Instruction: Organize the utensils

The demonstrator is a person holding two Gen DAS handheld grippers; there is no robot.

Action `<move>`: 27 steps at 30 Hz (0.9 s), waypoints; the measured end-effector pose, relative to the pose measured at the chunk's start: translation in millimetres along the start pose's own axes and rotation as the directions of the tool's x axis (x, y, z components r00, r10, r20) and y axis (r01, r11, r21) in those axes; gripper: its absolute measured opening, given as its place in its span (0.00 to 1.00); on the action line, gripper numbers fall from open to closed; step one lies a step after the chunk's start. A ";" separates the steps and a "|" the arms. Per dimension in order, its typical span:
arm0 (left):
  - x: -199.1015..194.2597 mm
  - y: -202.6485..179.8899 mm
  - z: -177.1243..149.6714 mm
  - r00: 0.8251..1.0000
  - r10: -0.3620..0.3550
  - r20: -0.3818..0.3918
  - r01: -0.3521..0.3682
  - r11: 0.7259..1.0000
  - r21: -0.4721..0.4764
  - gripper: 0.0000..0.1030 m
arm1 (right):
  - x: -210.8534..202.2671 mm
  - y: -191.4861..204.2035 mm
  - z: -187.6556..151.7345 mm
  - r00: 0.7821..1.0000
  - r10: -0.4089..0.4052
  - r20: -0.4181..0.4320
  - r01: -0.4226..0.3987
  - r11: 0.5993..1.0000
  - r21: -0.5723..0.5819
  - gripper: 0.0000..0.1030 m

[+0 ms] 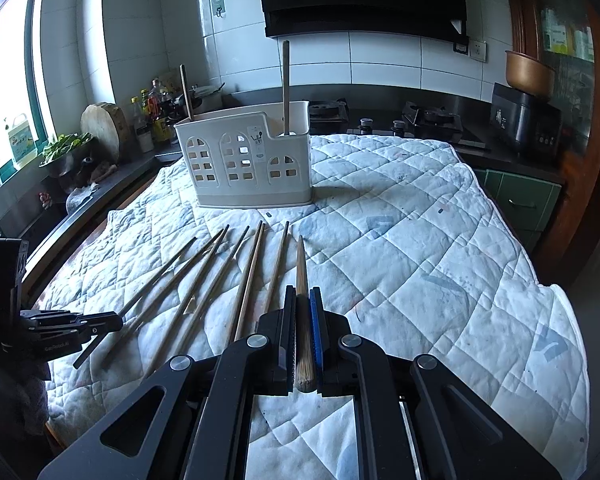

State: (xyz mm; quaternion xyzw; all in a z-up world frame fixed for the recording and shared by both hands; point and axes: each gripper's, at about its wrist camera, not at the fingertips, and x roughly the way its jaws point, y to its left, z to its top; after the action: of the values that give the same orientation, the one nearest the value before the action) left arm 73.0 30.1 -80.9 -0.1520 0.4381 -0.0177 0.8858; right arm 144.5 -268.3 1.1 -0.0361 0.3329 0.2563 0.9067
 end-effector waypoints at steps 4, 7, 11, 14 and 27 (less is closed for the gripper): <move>2.6 -0.2 -2.0 1.000 0.003 -0.008 -0.003 1.000 0.000 0.06 | 0.1 0.3 -0.1 1.000 0.000 0.000 0.000 1.000 -0.001 0.07; 2.2 -0.5 -3.7 1.000 0.007 -0.008 -0.007 1.000 -0.003 0.09 | 0.2 -0.1 -0.4 1.000 0.004 0.000 -0.004 1.000 0.002 0.07; 1.5 -2.9 -5.2 1.000 0.021 -0.015 -0.020 1.000 0.017 0.09 | 1.0 0.6 0.4 1.000 0.005 -0.002 -0.005 1.000 0.001 0.07; 1.2 -5.7 -5.6 0.999 0.034 -0.027 -0.033 0.999 0.042 0.09 | 1.0 1.4 1.0 1.000 0.007 0.000 -0.007 1.000 0.001 0.07; -18.8 -15.1 5.9 0.999 0.039 0.014 -0.040 0.994 0.100 0.07 | -5.0 2.1 7.1 1.000 0.015 0.026 -0.015 1.000 0.008 0.07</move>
State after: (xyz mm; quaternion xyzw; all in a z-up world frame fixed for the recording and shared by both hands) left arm 67.6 20.3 -58.8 -0.0990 0.4342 -0.0213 0.8951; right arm 144.4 -266.9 9.9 -0.0266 0.3225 0.2621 0.9092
